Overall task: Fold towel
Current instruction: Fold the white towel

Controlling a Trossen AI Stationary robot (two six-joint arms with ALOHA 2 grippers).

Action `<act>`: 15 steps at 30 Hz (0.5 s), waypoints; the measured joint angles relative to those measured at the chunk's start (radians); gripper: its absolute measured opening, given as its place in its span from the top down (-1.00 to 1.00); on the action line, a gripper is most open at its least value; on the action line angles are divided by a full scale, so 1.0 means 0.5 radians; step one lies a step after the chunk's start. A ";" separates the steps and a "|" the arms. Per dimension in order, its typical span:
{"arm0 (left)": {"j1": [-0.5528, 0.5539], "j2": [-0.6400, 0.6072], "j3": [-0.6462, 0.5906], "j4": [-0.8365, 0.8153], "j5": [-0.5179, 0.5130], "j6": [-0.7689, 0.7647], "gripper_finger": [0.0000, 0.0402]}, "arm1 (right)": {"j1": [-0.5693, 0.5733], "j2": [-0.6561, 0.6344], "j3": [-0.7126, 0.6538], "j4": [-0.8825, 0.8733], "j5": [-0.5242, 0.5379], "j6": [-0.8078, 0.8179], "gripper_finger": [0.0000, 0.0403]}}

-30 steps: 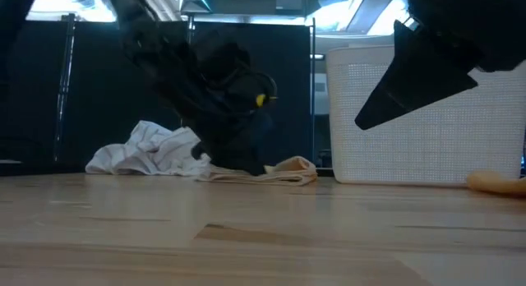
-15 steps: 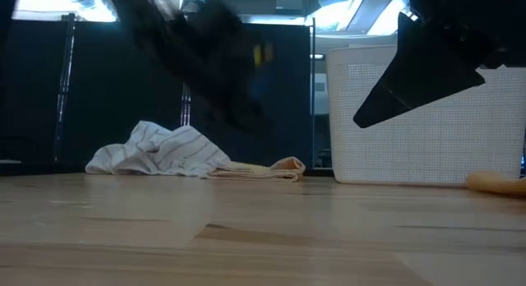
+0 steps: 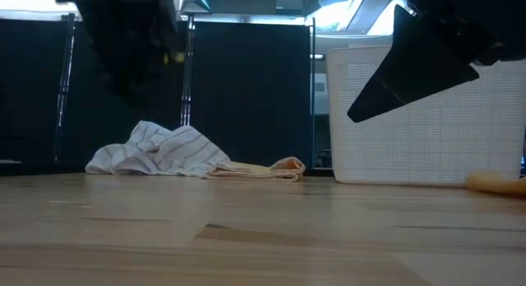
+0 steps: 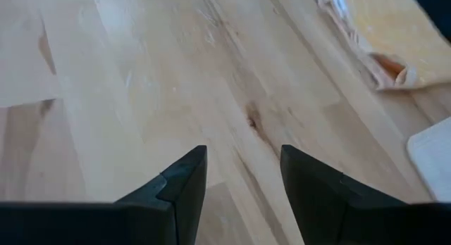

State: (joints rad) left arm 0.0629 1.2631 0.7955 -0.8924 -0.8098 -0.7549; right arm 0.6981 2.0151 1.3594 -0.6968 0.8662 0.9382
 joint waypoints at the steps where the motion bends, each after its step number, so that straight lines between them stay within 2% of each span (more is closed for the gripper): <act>1: 0.029 0.009 -0.043 0.008 0.005 -0.003 0.31 | 0.000 0.000 0.000 0.007 0.012 -0.005 0.09; 7: 0.212 0.073 -0.269 0.285 0.063 0.081 0.31 | -0.001 0.000 0.000 0.018 0.047 -0.056 0.09; 15: 0.388 0.088 -0.440 0.620 0.120 0.225 0.31 | 0.000 0.000 0.000 0.020 0.045 -0.063 0.09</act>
State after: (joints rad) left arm 0.2568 1.3071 0.5756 -0.5822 -0.7497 -0.6424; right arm 0.6979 2.0151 1.3594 -0.6867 0.8886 0.9070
